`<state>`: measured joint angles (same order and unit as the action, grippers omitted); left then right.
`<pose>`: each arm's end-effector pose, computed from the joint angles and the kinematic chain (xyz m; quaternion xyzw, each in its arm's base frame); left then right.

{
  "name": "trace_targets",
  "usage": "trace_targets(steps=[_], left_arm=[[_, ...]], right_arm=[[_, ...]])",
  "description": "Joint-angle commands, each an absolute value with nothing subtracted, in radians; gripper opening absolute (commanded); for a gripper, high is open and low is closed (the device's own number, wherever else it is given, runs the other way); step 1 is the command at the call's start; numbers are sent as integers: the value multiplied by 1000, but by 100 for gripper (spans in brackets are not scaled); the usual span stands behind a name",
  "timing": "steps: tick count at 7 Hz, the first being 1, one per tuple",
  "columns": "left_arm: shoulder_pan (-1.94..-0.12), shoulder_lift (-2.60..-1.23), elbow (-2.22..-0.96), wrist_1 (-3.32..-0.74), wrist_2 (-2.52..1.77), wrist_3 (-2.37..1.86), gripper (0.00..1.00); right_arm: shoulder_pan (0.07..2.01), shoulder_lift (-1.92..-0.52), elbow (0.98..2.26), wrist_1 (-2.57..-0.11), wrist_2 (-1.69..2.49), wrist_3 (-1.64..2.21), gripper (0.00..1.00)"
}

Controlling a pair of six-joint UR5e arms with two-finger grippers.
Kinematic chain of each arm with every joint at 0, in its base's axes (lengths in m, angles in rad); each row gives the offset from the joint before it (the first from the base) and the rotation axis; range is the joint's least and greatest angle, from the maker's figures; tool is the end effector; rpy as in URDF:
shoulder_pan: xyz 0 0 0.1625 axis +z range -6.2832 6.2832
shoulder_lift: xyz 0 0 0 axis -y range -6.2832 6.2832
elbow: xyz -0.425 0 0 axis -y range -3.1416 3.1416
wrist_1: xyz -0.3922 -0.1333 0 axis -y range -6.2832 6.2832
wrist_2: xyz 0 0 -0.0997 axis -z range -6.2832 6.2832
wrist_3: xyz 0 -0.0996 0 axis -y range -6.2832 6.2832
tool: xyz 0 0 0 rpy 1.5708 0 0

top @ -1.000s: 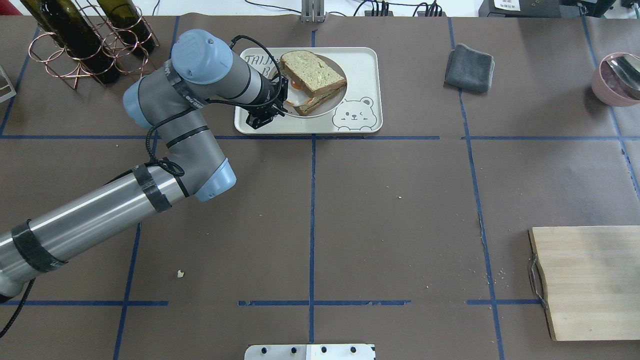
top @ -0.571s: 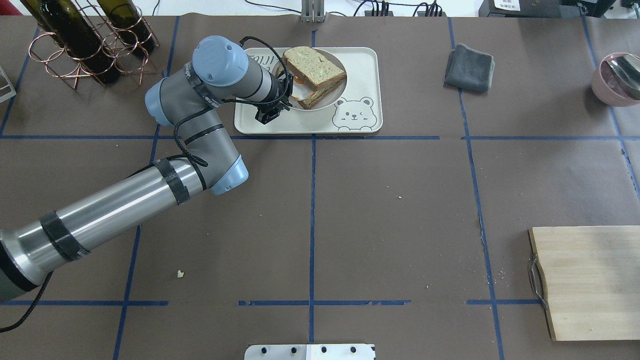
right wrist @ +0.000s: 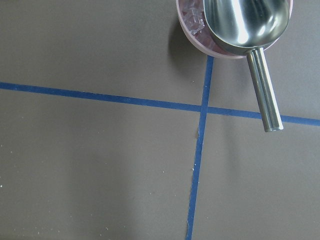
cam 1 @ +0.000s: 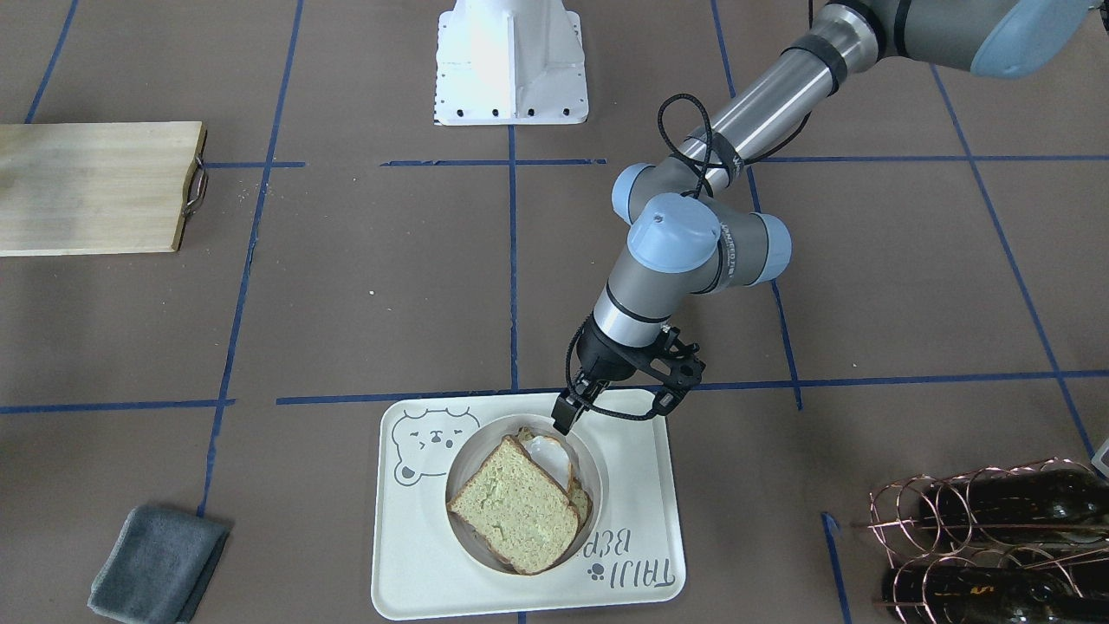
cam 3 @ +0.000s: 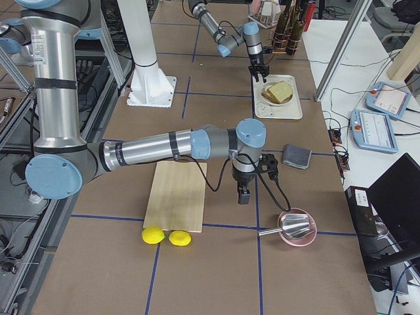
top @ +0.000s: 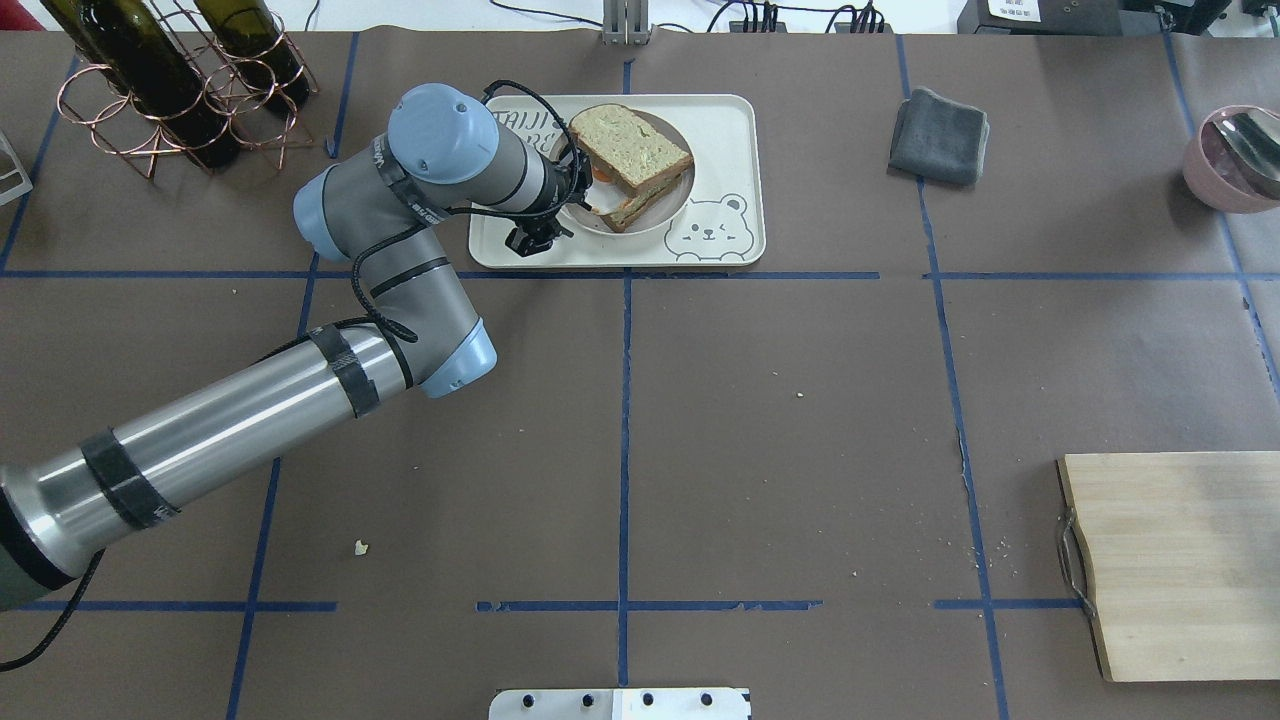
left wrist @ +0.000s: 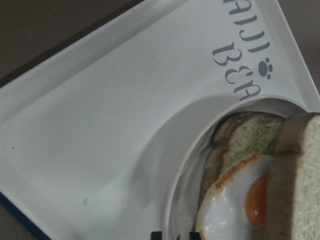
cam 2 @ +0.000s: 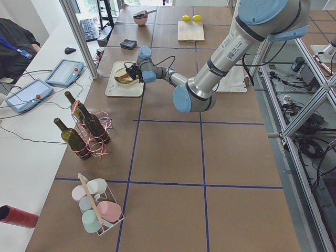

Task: Make sandwich and place on tray
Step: 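Lower the plate onto the tray and open the left gripper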

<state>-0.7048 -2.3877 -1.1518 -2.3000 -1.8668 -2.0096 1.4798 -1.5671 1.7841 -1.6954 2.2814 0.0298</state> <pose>0.5420 -0.5979 0.2523 -0.0535 0.5402 -0.3862 0.7457 0.0234 -0.4950 0.5690 0.0222 -0.3495 -0.0447 0.9356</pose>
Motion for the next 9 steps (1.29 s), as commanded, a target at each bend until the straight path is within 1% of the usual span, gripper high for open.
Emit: trace_targets(steps=[1,3,4,6,8,9], left_arm=[[-712,-2256,-1334,-2260,-1948,-1916,100],[-732,-2131,-1597,-2046,-1948,-1710,100],[-761,-2088,-1702,-1929,-1951,-1552,100],[-839,-2057,-1791,-1733,-1954,-1299,100],[-981,-2004,-1812,-1613,-2043,-959,100],[-1052,-1949,-1815,-1608,-2074,-818,100]], right_arm=[[1509,-1578,1776,-1697,2286,28,100],[1569,-1641,1764,-1697,2360,20,100],[1586,-1681,1767,-1694,2390,14,100],[1591,-1739,1753,-1539,2384,35,100],[1591,-1737,1758,-1525,2391,98,100],[1589,-1727,1761,-1525,2393,110,100]])
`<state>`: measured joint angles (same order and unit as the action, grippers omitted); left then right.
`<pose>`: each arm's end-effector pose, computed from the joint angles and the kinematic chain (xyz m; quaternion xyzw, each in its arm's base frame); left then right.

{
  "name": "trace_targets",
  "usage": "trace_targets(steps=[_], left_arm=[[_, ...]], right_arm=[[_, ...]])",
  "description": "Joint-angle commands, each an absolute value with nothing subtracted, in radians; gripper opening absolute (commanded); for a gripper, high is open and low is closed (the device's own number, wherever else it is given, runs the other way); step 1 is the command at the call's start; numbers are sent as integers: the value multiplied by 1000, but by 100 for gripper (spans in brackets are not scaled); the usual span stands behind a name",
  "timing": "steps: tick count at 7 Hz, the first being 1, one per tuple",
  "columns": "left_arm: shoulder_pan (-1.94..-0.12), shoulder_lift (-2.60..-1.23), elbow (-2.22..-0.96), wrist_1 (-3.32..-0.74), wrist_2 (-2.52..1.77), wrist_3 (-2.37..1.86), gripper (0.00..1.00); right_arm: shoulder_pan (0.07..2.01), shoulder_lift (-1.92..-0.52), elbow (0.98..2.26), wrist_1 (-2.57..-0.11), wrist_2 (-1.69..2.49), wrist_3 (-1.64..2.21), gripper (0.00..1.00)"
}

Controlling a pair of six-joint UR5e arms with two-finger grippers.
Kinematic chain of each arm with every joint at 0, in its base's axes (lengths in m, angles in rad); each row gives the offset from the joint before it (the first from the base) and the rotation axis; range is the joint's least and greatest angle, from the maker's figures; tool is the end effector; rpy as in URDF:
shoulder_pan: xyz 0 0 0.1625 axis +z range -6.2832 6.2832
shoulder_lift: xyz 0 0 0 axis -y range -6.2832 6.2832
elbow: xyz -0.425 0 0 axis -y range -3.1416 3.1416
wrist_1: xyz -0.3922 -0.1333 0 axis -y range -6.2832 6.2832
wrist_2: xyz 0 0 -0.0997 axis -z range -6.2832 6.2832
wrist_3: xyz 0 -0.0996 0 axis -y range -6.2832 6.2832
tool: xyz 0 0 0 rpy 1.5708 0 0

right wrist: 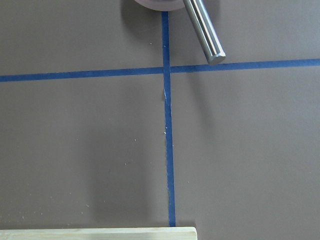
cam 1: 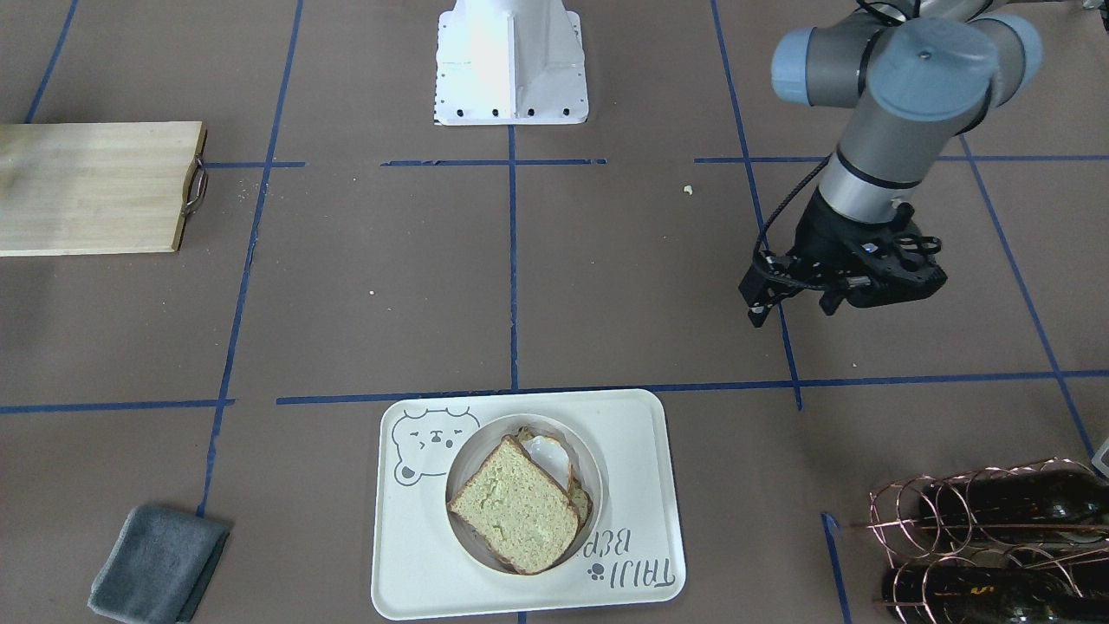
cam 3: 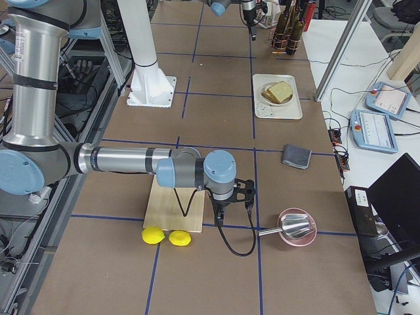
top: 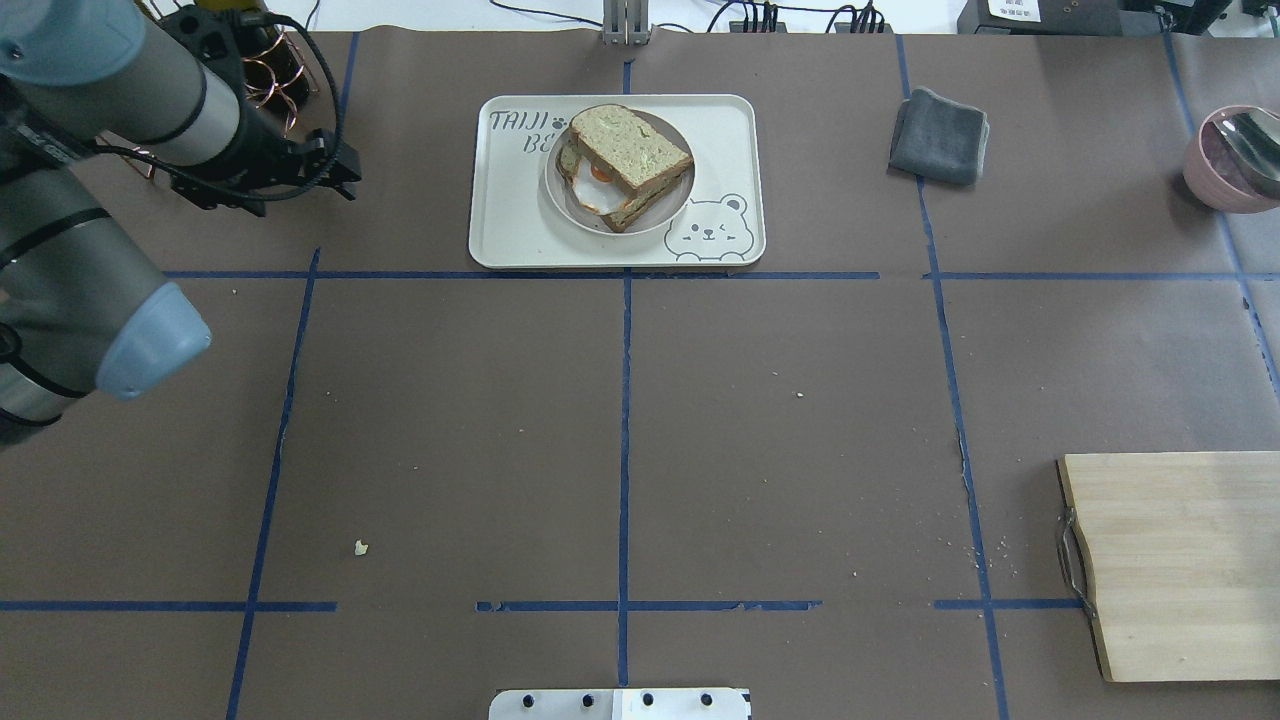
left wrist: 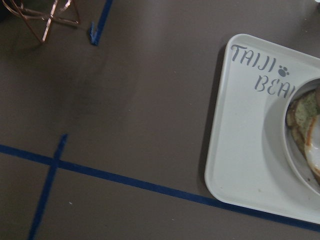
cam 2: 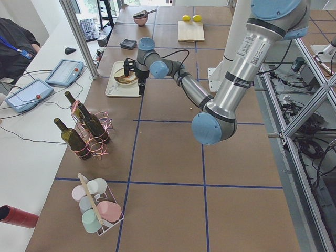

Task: Make sandwich and place on tray

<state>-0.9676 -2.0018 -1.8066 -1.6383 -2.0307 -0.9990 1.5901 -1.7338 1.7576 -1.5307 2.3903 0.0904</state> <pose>0.2781 -0.5608 0.3055 0.0905 0.3990 -0.0985 0.9071 0.0687 -0.4257 0.6340 0.0151 -0.3990 0.0376 0.9161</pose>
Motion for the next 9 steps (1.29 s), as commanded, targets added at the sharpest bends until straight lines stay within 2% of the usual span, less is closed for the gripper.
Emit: trace_targets(steps=[1,3,5,7,9], left_arm=[[-1127,-1904,-1821,-1580,-2078,-678,100],[-1271,-1849,-1825,-1444,-2101,-333,100],[-1400,-1690,-1810,-1457,-2288,-101,100],[-1466,-1562,-1806,-1471,-2295,38,100],[-1544,-1542,-1703,-1541,-2296,81,100]], right_arm=[[1589,-1726,1767,-1525,2393,135,100],[1589,-1723,1772,-1525,2398,135,100],[1589,-1723,1776,-1523,2405,135,100],[1589,-1723,1775,-1523,2422,135,100],[1589,-1723,1775,-1523,2422,135,100]])
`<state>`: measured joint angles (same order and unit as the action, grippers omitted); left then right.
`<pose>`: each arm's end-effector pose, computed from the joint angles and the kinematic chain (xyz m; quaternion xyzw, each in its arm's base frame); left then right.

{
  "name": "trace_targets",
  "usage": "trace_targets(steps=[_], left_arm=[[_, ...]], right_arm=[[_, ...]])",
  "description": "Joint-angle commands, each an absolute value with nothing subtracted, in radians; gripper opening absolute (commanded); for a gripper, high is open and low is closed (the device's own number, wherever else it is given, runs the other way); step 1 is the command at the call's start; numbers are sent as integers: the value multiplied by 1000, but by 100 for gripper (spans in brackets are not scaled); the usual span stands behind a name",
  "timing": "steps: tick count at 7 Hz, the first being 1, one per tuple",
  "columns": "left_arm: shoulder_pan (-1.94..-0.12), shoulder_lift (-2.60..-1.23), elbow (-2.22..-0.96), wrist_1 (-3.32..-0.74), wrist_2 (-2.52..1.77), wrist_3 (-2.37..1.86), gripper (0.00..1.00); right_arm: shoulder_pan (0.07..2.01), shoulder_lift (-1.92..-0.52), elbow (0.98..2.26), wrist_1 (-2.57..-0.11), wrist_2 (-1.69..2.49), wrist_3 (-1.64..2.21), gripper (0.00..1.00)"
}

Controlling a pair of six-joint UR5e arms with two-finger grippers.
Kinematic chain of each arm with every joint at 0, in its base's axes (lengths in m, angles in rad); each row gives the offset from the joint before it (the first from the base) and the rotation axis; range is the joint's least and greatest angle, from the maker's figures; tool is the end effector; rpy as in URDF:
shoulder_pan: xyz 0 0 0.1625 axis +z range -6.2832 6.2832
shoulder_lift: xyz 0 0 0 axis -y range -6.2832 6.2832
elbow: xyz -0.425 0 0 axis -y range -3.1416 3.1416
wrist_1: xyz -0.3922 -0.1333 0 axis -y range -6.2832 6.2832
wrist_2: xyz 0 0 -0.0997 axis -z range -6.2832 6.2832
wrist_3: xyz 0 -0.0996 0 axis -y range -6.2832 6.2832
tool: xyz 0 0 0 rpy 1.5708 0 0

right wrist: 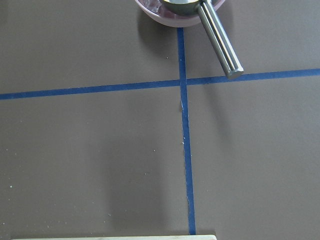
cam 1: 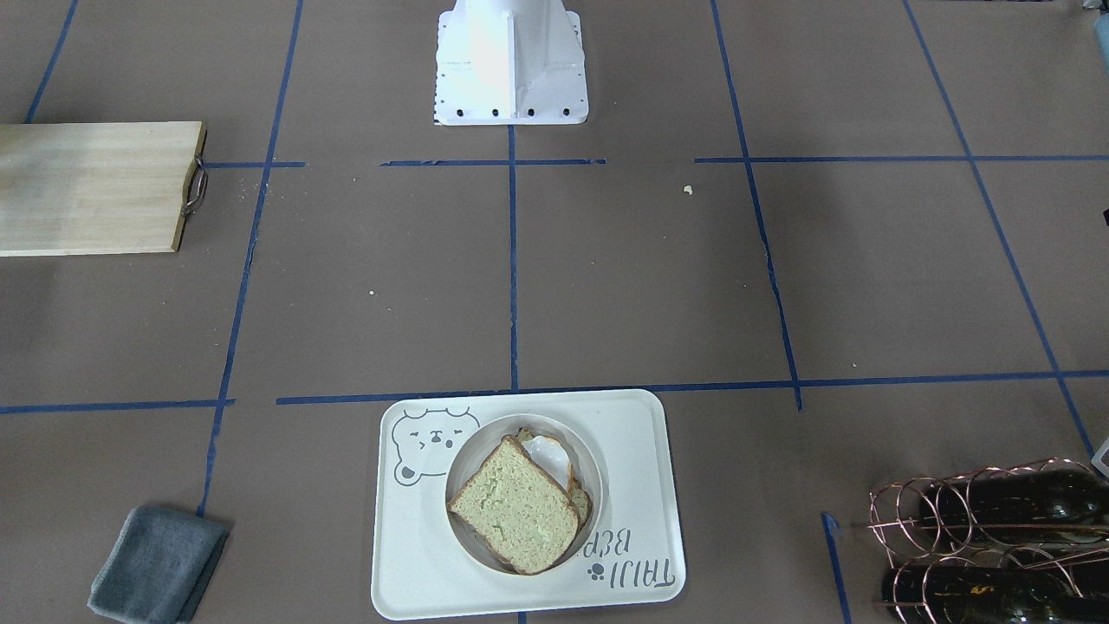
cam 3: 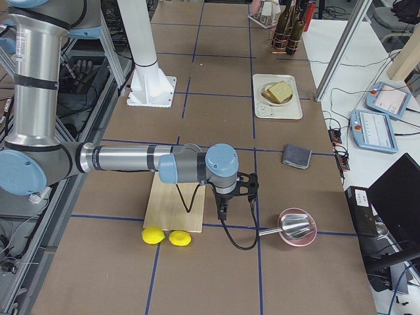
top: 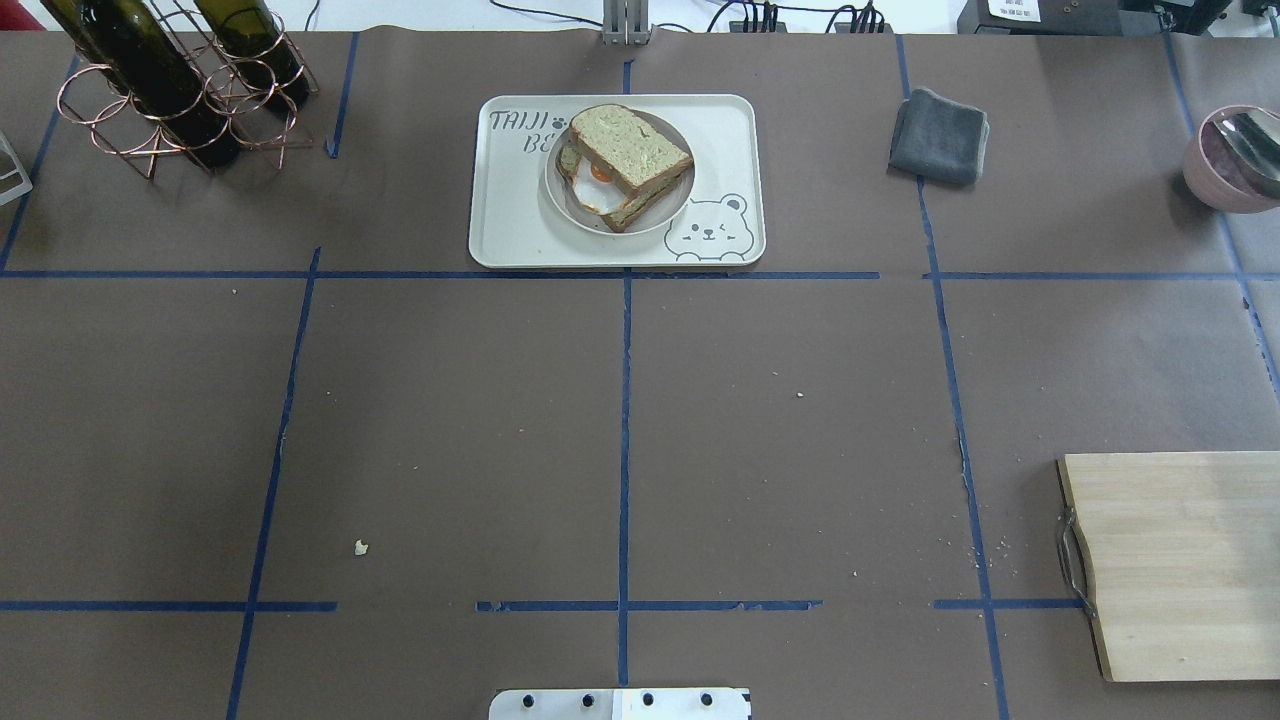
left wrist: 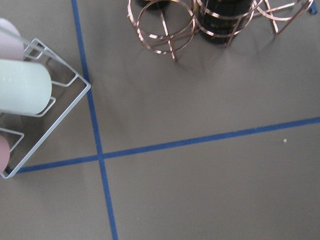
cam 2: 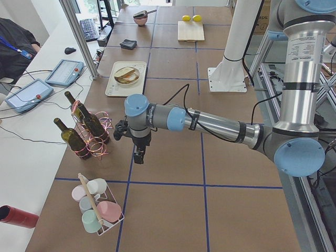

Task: Make sandwich and place on tray

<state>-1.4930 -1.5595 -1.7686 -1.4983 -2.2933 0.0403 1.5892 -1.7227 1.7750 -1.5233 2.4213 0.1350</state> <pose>-0.0293 -0.4919 0.5776 0.0467 0.3538 0.0752 0.9311 0.0664 -0.4320 0.6175 0.0214 -0.4140 0.0492 0.9087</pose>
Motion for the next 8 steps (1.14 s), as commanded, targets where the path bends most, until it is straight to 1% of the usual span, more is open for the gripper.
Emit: trace_targets(steps=[1,4,8], left_arm=[[-1560,-1542,-1685,-1545,-2296,87,100],[-1575,-1514,-1684,-1534,-2362,84,100],[-1574,-1514,-1689,-1536,-2361,74,100]], right_arm=[[1589,-1723,1775,-1523,2422,135,100],[1589,-1723,1775,-1523,2422,137,100],[1589,-1723,1773,-1523,2422,137,100]])
